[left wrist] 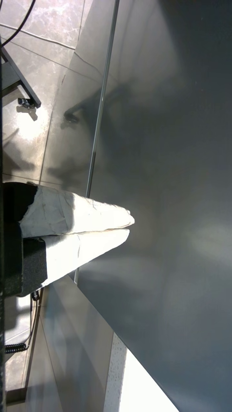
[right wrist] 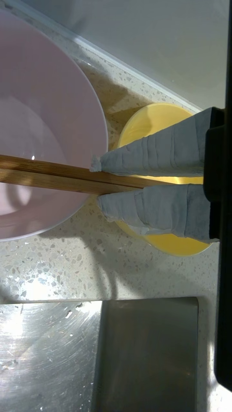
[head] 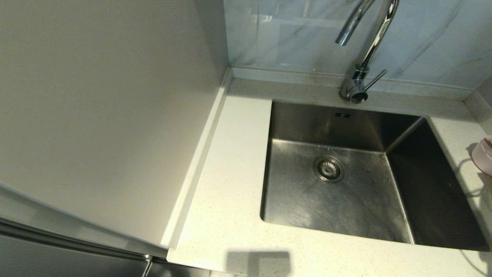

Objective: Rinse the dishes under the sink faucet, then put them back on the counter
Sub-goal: Put the chopsticks into the sink

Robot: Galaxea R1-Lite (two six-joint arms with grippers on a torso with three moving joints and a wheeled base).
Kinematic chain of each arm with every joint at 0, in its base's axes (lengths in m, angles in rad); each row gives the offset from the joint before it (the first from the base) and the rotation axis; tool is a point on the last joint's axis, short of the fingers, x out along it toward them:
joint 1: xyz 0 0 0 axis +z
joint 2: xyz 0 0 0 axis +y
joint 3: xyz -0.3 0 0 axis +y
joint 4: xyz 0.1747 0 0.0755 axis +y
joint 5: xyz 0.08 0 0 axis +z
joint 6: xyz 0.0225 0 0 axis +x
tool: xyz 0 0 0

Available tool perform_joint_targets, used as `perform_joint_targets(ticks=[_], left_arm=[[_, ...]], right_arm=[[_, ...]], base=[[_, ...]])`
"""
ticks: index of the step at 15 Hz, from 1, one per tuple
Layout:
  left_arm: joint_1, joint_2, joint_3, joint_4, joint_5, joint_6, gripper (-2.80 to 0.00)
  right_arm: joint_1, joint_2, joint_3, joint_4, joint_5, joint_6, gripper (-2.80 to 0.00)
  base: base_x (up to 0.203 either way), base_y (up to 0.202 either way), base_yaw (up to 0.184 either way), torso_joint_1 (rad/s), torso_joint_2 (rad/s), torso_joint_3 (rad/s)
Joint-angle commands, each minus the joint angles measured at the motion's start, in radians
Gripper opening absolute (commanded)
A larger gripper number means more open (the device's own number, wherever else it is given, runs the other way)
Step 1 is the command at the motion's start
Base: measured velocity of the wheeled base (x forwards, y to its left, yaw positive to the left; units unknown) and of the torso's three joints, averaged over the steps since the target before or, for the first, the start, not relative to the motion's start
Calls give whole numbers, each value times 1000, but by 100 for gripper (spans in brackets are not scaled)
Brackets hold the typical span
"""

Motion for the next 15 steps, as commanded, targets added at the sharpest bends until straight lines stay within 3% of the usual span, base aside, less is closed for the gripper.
perform_joint_targets(ticks=[1,15], left_arm=[[0,-3,0,0,1,-1,-280],[0,-3,0,0,1,-1,-280]], right_arm=[[0,-4,-6,4,3,-2,-280],[35,-174,2,42,12,23,-280]], base=[[0,0,0,0,0,0],[0,0,0,0,0,0]])
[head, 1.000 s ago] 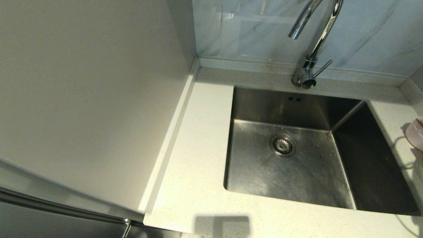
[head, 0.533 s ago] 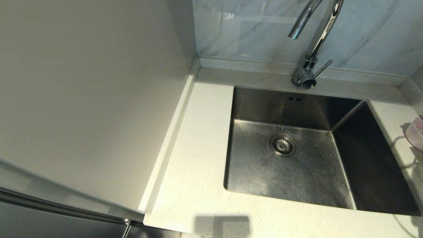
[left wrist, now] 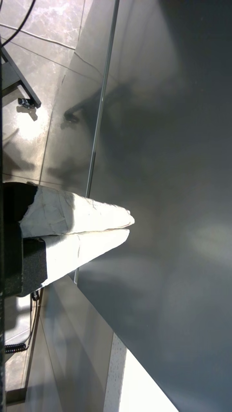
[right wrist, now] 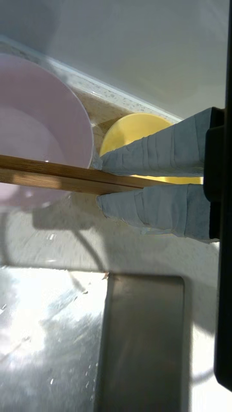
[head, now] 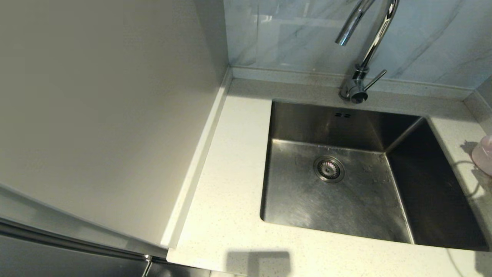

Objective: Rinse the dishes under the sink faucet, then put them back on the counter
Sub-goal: Put the chopsticks into the sink

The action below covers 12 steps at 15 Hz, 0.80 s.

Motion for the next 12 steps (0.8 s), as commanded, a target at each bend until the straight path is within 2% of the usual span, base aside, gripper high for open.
perform_joint_targets(ticks=[1,3,8,10,12], left_arm=[[0,-3,0,0,0,-1,-280],[0,-3,0,0,-1,-1,-280],[0,-3,0,0,-1,-1,-280],[0,-3,0,0,0,-1,-280],[0,-3,0,0,0,-1,-280]], right_arm=[[44,-81,6,23,2,13,-280],[120,-135,5,57,1,70,-280],[359,-258,9,70,-11,404,-280],[446,-307,67,92,-79,485,-280],[498,-368,173,96,-157,521,-280]], base=[[0,0,0,0,0,0],[0,0,0,0,0,0],[0,0,0,0,0,0],[0,0,0,0,0,0],[0,0,0,0,0,0]])
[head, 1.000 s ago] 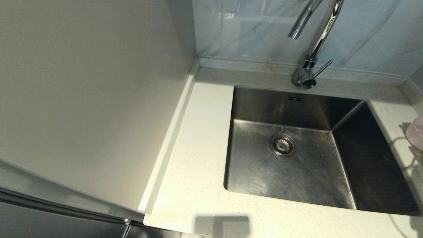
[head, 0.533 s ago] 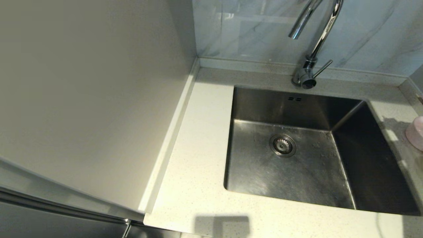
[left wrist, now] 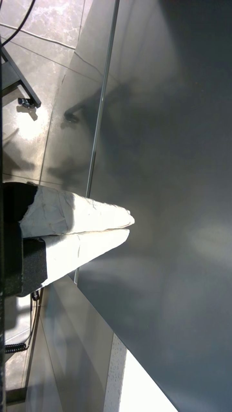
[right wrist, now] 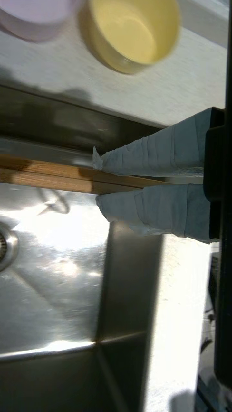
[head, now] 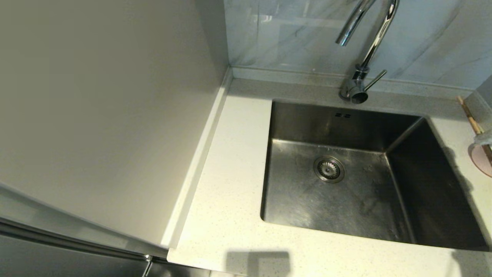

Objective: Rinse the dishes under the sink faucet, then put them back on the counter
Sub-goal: Put the chopsticks into the sink

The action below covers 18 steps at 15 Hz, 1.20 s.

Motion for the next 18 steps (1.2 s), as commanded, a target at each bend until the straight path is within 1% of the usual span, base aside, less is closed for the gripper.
perform_joint_targets(ticks=[1,4,5,8,10,11,12,13,14,15,16,18], left_arm=[[0,-3,0,0,0,-1,-280],[0,-3,0,0,0,-1,-280],[0,-3,0,0,0,-1,-280],[0,-3,0,0,0,-1,-280],[0,-3,0,0,0,-1,-280],[0,-3,0,0,0,-1,-280],[0,-3,0,0,0,-1,-280],[0,-3,0,0,0,-1,-280],[0,-3,0,0,0,-1,-280],[0,-3,0,0,0,-1,-280],[0,-3,0,0,0,-1,-280],[0,-3,0,0,0,-1,-280]], right_arm=[[46,-105,99,5,-44,16,-280],[71,-193,154,6,-66,76,-280],[73,-213,160,7,-76,81,-280],[73,-245,243,3,-100,91,-280],[91,-243,278,-16,-121,146,-280],[133,-238,296,-40,-133,189,-280],[181,-226,321,-74,-165,234,-280],[246,-209,352,-119,-223,264,-280],[307,-186,397,-192,-304,297,-280],[354,-175,435,-256,-354,322,-280],[373,-189,446,-279,-372,327,-280],[374,-225,456,-283,-374,288,-280]], base=[[0,0,0,0,0,0],[0,0,0,0,0,0],[0,0,0,0,0,0],[0,0,0,0,0,0],[0,0,0,0,0,0],[0,0,0,0,0,0],[0,0,0,0,0,0],[0,0,0,0,0,0],[0,0,0,0,0,0],[0,0,0,0,0,0],[0,0,0,0,0,0],[0,0,0,0,0,0]])
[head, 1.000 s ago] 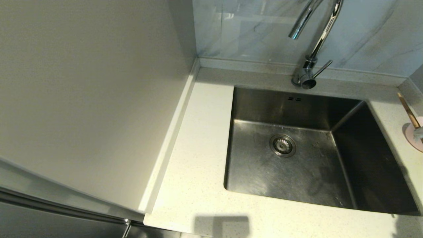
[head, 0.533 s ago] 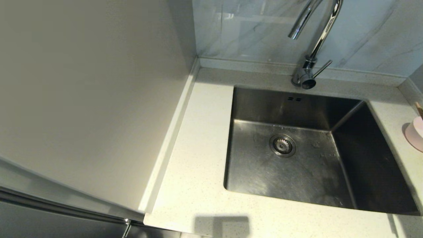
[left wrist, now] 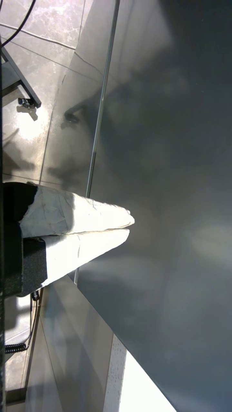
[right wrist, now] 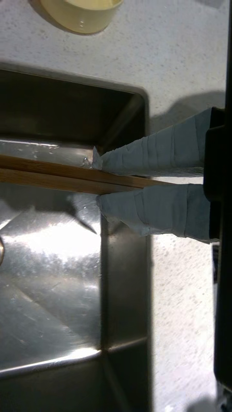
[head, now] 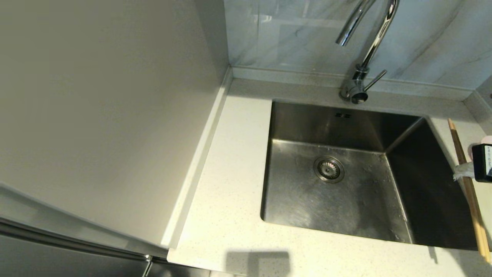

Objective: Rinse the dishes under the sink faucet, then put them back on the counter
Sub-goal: Put the chopsticks into the sink

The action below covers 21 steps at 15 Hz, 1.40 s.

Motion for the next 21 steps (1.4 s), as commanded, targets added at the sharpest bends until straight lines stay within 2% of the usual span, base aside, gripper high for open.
perform_joint_targets(ticks=[1,6,11,14,17,21], left_arm=[[0,-3,0,-1,0,0,-280],[0,-3,0,-1,0,0,-280],[0,-3,0,-1,0,0,-280],[0,-3,0,-1,-1,0,-280],[0,-3,0,-1,0,0,-280],[0,-3,0,-1,0,0,-280]], right_arm=[[12,-32,38,4,-2,-25,-280],[31,-99,87,9,30,-188,-280],[89,-152,193,5,47,-220,-280],[90,-115,191,3,41,-231,-280],[89,-66,178,3,40,-334,-280],[90,108,49,1,20,-395,-280]], base=[[0,0,0,0,0,0],[0,0,0,0,0,0],[0,0,0,0,0,0],[0,0,0,0,0,0],[0,0,0,0,0,0],[0,0,0,0,0,0]])
